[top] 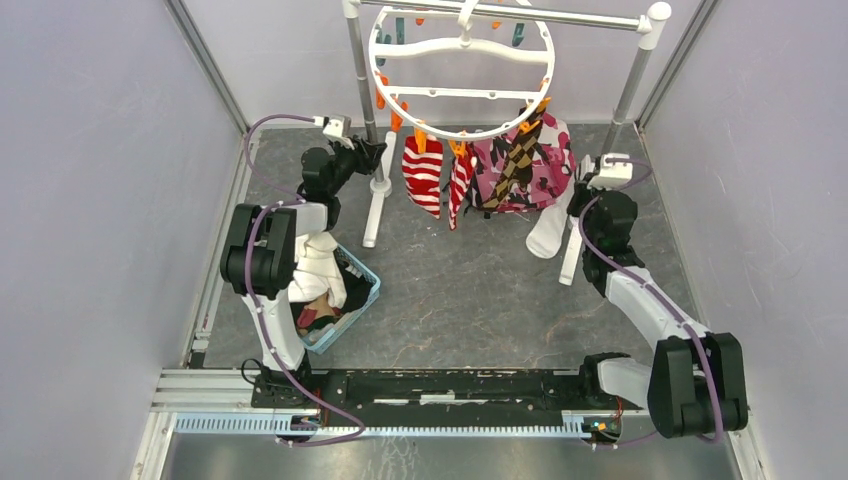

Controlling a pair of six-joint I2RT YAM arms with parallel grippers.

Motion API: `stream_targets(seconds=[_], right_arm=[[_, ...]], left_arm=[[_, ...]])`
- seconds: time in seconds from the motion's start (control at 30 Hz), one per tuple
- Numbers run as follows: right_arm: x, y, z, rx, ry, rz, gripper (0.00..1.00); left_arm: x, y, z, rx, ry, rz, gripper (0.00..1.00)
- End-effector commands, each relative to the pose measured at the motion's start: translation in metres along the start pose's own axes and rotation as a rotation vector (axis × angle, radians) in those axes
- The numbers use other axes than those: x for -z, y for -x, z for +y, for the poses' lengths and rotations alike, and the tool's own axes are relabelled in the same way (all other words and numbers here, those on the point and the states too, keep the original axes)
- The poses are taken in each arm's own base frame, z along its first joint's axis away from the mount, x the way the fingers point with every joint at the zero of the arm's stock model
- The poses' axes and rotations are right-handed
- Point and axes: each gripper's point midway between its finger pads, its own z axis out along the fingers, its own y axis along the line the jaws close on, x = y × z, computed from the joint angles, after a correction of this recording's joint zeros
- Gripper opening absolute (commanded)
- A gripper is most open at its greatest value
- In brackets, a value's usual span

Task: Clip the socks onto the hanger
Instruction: Adjust the clothesline at the center of the board.

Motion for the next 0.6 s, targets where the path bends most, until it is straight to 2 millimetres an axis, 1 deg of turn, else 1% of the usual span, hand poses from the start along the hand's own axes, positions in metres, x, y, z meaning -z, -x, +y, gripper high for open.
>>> stream_targets(seconds=[0.0, 0.17, 0.2, 0.27, 0.43, 0.57], right_arm=[[-0.016, 0.043, -0.013, -0.012, -0.040, -0.107, 0.00], [-0.020, 0.050, -0.041, -0.014, -0.108, -0.114, 0.00], [-0.020, 0.052, -0.050, -0.020, -0.128, -0.119, 0.00], [-0.022, 0.056, -0.063, -0.026, -0.157, -0.130, 0.00], [-0.033, 0.067, -0.083, -0.029, -0.186, -0.138, 0.00], [-0.038, 0.073, -0.105, -0.047, -0.211, -0.148, 0.00]], left_arm=[[0.001, 0.032, -0.036, -0.006, -0.161, -0.109, 0.38], [0.013, 0.030, -0.049, 0.012, -0.178, -0.110, 0.37], [0.015, 0.030, -0.053, 0.013, -0.182, -0.110, 0.37], [0.019, 0.029, -0.062, 0.014, -0.194, -0.105, 0.37], [0.025, 0.022, -0.092, 0.017, -0.235, -0.098, 0.37], [0.035, 0.016, -0.110, 0.029, -0.253, -0.090, 0.37]])
